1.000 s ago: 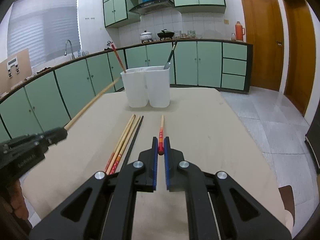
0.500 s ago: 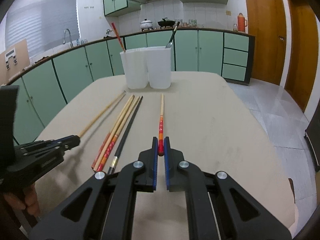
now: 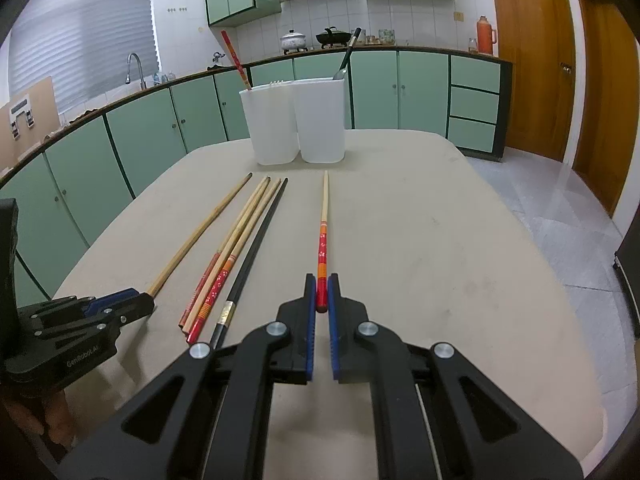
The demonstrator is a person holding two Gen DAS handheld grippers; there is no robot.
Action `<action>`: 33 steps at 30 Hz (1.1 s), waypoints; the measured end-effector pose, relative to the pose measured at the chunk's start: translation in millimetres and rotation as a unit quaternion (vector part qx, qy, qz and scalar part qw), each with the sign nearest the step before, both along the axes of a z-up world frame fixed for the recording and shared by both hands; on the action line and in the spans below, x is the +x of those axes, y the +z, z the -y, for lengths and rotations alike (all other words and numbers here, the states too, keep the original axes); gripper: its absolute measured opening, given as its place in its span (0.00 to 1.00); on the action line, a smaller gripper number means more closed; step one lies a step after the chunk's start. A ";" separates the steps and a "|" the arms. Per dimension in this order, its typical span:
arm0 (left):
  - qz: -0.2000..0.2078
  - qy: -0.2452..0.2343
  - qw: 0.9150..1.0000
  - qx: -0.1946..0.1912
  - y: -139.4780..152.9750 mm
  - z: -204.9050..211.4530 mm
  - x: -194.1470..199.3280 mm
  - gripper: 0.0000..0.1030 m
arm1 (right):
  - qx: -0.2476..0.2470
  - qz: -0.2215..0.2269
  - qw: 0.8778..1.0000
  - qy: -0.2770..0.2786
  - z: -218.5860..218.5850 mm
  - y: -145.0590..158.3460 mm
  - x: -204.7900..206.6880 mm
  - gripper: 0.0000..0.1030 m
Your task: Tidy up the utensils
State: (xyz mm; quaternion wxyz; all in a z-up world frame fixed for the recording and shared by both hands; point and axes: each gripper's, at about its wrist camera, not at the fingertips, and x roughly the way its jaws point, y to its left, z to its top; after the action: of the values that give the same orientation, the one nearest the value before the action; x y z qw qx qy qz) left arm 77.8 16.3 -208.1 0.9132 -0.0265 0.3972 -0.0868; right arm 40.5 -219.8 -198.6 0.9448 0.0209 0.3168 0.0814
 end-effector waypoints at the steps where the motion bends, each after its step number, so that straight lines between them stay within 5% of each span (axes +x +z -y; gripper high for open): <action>1: -0.001 0.001 1.000 -0.001 -0.2 0.2 0.7 0.19 | 0.001 0.000 1.000 0.000 0.0 -0.5 -0.3 0.05; 14: 0.007 0.007 1.000 0.019 0.2 6.0 4.1 0.06 | 0.001 0.004 1.000 -0.004 1.5 0.6 0.4 0.05; 26: 0.095 -0.021 0.995 0.022 109.6 -5.5 -7.0 0.06 | -0.010 0.085 0.996 0.016 16.5 79.8 11.9 0.05; 33: 0.142 -0.032 0.989 0.003 153.1 -5.3 9.2 0.06 | 0.018 0.080 0.996 0.043 25.5 129.4 45.3 0.05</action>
State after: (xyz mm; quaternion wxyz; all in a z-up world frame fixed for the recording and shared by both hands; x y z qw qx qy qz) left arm 86.9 21.6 -55.1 0.9573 0.0012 0.2639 -0.1178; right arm 85.8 -245.4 -69.2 0.9622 0.0178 0.2390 0.1296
